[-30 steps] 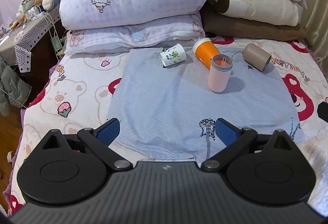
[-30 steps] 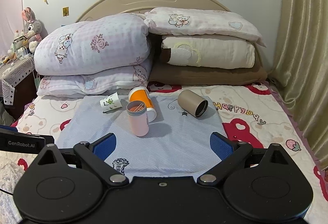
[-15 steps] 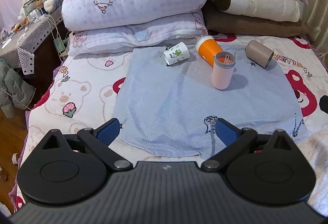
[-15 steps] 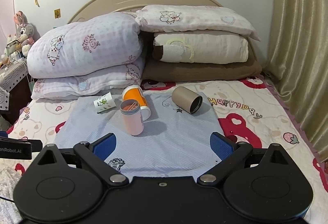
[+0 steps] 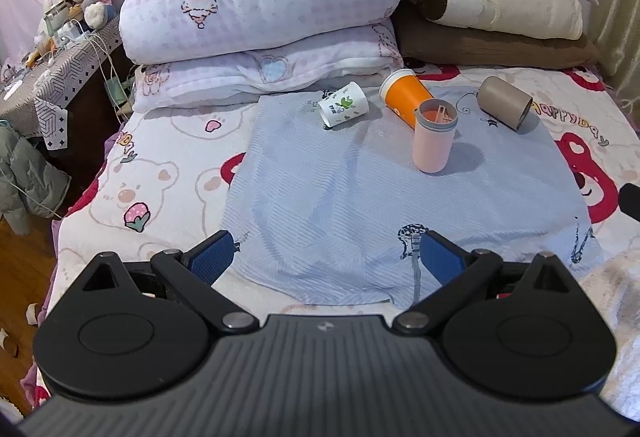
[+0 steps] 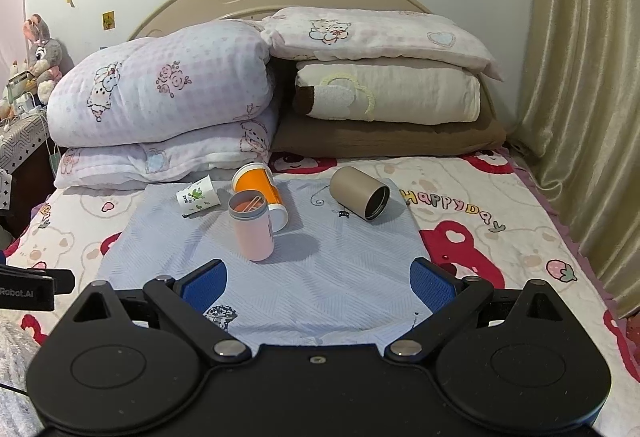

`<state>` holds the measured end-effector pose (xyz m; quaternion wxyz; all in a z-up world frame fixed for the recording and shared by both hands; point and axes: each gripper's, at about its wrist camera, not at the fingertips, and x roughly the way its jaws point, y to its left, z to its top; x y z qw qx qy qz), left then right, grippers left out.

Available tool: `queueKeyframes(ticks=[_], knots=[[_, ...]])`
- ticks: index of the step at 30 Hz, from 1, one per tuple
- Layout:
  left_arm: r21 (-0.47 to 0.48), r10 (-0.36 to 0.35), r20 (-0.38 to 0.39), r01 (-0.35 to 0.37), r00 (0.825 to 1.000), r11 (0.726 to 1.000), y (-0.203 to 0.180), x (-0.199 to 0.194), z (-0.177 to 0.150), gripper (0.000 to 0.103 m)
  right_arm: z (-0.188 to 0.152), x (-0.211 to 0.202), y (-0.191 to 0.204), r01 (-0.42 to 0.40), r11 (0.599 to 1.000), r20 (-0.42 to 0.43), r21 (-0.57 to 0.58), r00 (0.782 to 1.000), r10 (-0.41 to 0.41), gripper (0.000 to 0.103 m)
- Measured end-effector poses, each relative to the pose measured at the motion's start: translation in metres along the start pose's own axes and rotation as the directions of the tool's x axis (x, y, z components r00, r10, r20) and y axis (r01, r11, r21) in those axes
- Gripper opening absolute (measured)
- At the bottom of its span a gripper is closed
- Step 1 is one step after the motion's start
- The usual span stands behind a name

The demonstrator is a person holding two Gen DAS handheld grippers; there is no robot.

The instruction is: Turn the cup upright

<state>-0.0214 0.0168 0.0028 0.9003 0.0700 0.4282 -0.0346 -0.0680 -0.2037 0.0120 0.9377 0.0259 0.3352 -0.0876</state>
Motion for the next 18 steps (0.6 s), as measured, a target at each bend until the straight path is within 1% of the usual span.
queueKeyframes(ticks=[4,9,13,18], knots=[[0.003,-0.01,-0.01,0.01,1.0,1.0,-0.0019,0.0012,0.0004,0.101,0.0005,-0.0018,-0.001,0.002,1.0,0.003,0.002,1.0,-0.002,0.1],[0.018,0.009,-0.012,-0.009,1.0,1.0,-0.0053,0.0015,0.0005,0.101,-0.0009,-0.0043,-0.0006,0.005,1.0,0.011,0.002,1.0,-0.005,0.1],[0.023,0.012,-0.003,-0.011,1.0,1.0,-0.0063,-0.0015,0.0003,0.101,-0.0008,-0.0046,0.0002,0.005,1.0,0.012,-0.003,1.0,-0.005,0.1],[0.021,0.01,-0.011,-0.01,1.0,1.0,-0.0064,-0.0019,0.0004,0.102,-0.0007,-0.0047,0.0004,0.005,1.0,0.012,-0.004,1.0,-0.005,0.1]])
